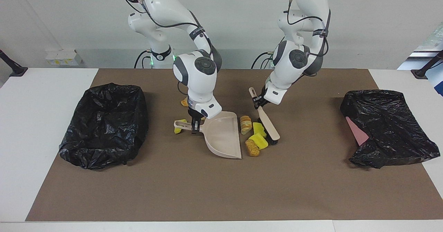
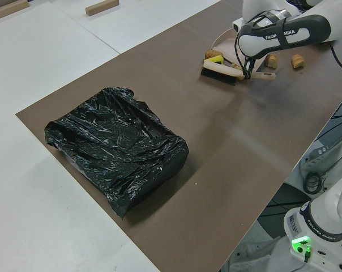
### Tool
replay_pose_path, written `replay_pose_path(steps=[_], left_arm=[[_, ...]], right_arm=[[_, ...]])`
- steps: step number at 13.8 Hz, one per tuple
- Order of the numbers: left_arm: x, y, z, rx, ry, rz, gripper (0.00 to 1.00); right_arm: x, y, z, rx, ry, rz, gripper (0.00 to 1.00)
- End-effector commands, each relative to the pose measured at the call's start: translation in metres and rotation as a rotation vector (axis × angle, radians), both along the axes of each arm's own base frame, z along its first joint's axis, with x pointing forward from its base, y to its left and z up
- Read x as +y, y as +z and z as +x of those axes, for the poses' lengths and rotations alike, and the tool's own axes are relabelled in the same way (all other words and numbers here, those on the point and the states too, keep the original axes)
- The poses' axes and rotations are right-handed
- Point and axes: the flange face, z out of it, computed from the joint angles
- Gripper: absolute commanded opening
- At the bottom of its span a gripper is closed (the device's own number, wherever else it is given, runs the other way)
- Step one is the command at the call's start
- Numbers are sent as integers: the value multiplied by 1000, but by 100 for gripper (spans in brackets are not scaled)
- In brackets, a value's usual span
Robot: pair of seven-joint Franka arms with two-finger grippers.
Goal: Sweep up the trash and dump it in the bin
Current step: 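Sweep the remaining pieces into the dustpan held by the right gripper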
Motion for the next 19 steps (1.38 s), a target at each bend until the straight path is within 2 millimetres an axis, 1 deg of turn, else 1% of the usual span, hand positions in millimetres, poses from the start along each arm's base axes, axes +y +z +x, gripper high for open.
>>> replay_pose_path(steps=[1, 2, 3, 6, 7, 8, 9, 10, 11, 13, 14, 16, 17, 18, 19], left_arm=[[-39, 3, -14, -41, -90, -30, 0], [-54, -1, -21, -49, -116, -36, 0], [-65, 0, -26, -60, -133, -42, 0], [-104, 9, -46, -121, -199, -73, 0], [-116, 17, -50, -128, -216, -85, 0], [-127, 31, -49, -134, -226, -101, 0], [-126, 38, -45, -125, -224, -103, 0], [-120, 41, -42, -114, -222, -96, 0], [-108, 47, -34, -104, -205, -88, 0], [-75, 55, -6, -77, -158, -66, 0], [-62, 57, 7, -71, -146, -53, 0], [-27, 55, 31, -103, -130, -22, 0], [-11, 51, 41, -104, -136, -22, 0], [1, 47, 48, -105, -147, -24, 0], [11, 36, 56, -98, -152, -24, 0]], right_arm=[[-3, 3, -2, -19, 9, 8, 0], [-3, 2, -3, -17, 11, 7, 0], [-2, 2, -4, -15, 12, 6, 0], [-2, 2, -4, -15, 12, 6, 0], [-2, 2, -4, -17, 12, 7, 0], [-2, 2, -4, -17, 12, 7, 0], [-1, 2, -4, -16, 14, 7, 0], [-1, 1, -4, -13, 13, 7, 0], [-3, 1, -4, -14, 11, 6, 0], [-3, 1, -4, -13, 10, 7, 0], [-4, 1, -4, -13, 9, 5, 0], [-5, 1, -3, -14, 8, 6, 0], [-4, 0, -4, -12, 9, 5, 0], [-5, 0, -3, -12, 8, 5, 0], [-4, 0, -4, -12, 9, 5, 0]])
